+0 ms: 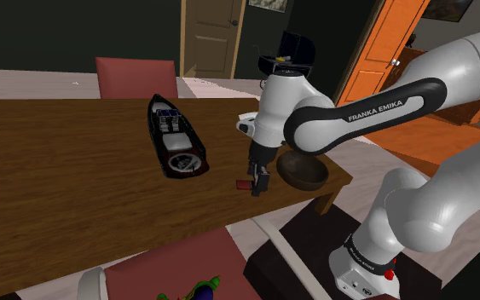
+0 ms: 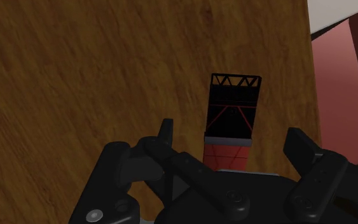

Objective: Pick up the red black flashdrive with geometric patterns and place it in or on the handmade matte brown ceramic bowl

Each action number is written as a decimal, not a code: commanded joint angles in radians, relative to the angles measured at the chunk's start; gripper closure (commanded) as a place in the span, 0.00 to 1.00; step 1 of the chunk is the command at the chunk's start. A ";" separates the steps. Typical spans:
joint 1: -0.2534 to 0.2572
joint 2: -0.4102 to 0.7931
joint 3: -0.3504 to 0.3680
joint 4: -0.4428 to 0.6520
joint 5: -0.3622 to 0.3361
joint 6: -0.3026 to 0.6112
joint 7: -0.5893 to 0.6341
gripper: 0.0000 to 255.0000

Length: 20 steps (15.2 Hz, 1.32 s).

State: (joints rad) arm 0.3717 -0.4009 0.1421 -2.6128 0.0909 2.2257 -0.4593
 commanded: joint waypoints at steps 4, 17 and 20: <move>0.000 0.000 0.000 0.000 0.000 0.000 0.000 1.00; 0.001 -0.036 -0.005 0.041 -0.002 -0.078 0.000 1.00; 0.000 -0.055 -0.008 0.069 -0.003 -0.124 0.001 1.00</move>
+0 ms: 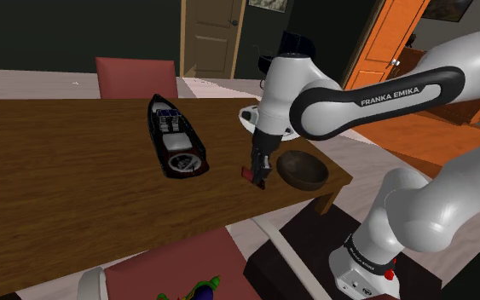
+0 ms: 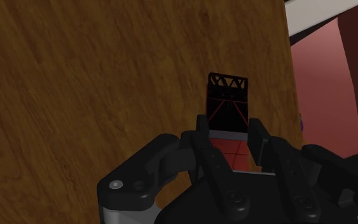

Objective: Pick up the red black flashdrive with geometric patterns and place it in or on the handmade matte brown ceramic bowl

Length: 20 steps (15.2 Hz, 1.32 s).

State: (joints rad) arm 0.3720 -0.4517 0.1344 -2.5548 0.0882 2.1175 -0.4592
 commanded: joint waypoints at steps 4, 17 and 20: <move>0.000 -0.024 -0.004 0.050 -0.002 -0.075 0.001 1.00; -0.015 -0.118 -0.043 0.123 -0.018 -0.244 -0.034 1.00; -0.037 -0.206 -0.093 0.061 -0.043 -0.272 -0.092 1.00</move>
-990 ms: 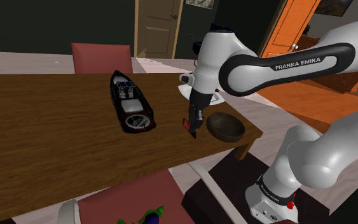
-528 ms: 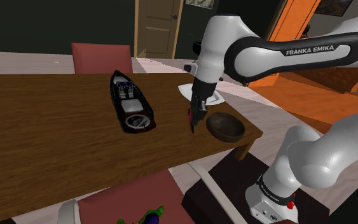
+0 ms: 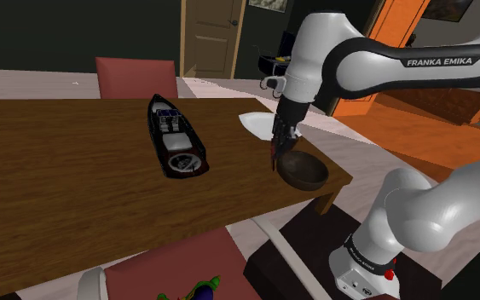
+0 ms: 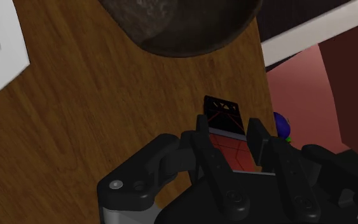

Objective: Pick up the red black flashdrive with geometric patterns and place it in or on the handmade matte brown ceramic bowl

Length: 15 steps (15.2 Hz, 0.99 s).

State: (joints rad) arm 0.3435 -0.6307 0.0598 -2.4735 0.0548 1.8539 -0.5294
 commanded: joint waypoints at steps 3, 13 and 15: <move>-0.036 -0.110 -0.070 -0.072 -0.043 -0.041 -0.081 1.00; -0.114 -0.270 -0.205 -0.190 -0.150 -0.082 -0.221 1.00; -0.114 -0.271 -0.209 -0.216 -0.154 -0.056 -0.220 1.00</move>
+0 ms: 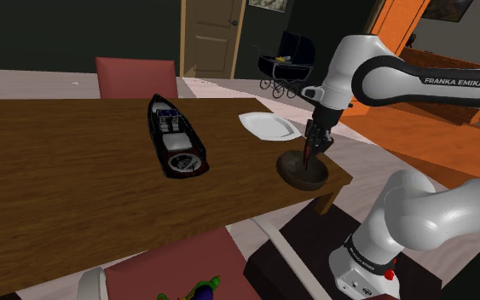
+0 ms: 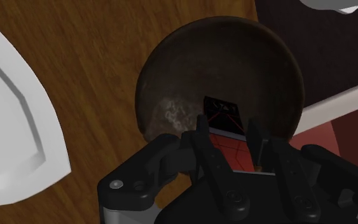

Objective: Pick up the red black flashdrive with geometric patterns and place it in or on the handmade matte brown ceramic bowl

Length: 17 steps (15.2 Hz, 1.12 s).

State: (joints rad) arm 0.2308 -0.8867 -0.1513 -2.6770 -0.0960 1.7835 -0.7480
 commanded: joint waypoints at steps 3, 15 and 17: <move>-0.002 -0.012 -0.003 -0.052 -0.008 0.056 0.000 1.00; -0.004 0.000 -0.015 -0.125 -0.020 0.141 0.001 1.00; -0.005 0.000 -0.015 -0.126 -0.020 0.142 0.001 0.00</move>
State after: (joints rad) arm 0.2275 -0.8878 -0.1668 -2.7993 -0.1149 1.9263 -0.7475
